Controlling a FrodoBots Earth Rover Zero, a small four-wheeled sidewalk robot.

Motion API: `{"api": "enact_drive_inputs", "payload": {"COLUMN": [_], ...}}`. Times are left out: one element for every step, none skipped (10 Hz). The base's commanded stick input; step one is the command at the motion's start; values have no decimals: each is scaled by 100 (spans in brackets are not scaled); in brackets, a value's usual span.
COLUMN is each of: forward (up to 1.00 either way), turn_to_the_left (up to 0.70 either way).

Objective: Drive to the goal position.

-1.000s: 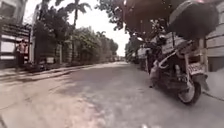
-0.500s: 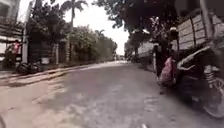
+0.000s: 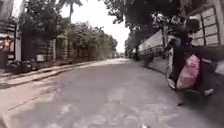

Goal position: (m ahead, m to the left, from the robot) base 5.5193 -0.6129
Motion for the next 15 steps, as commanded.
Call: {"api": "enact_drive_inputs", "payload": {"forward": [100, 100, 100, 100, 100, 100, 100, 100, 100, 100, 100, 100, 100, 100, 100], "turn_to_the_left": [0, 0, 0, 0, 0, 0, 0, 0, 0, 0, 0, 0, 0, 0, 0]}}
